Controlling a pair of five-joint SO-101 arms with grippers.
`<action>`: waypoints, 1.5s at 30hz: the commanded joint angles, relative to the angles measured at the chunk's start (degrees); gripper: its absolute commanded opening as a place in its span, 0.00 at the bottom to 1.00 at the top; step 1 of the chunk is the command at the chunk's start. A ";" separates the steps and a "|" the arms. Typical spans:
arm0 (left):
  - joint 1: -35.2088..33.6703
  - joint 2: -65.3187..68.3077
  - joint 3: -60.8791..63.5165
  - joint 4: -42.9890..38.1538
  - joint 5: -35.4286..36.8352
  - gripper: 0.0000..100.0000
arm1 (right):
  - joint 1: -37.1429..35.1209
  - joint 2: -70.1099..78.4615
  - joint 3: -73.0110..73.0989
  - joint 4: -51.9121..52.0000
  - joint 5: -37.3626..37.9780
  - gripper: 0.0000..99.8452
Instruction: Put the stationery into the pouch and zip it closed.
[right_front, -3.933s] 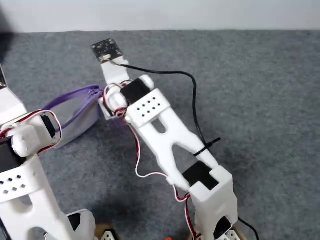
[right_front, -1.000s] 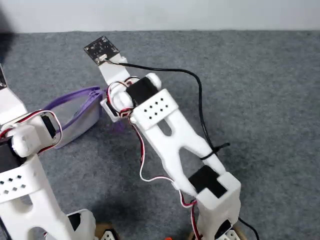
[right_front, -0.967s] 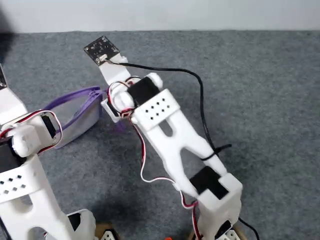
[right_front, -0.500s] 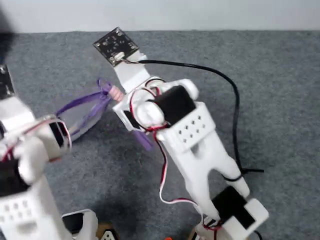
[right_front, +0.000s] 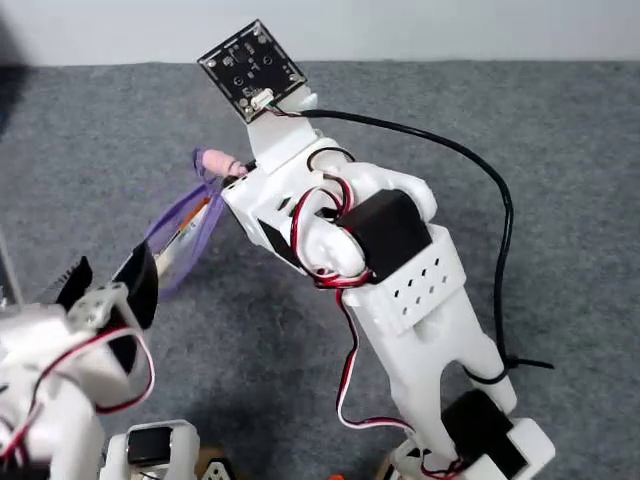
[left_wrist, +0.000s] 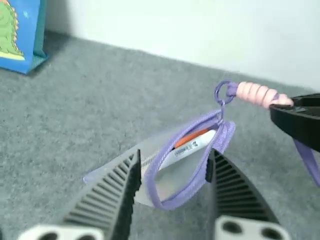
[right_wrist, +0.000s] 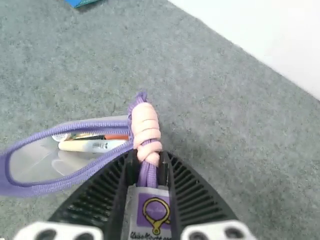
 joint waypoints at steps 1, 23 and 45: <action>0.18 -2.46 -0.22 -0.44 2.11 0.21 | 0.92 -3.74 -0.44 -1.36 0.35 0.01; -14.77 -4.04 11.12 -5.71 5.10 0.21 | 4.97 -5.14 -0.70 -8.57 5.63 0.01; 15.47 10.55 5.41 -14.15 13.54 0.21 | -5.58 -4.97 -0.79 -23.96 10.99 0.01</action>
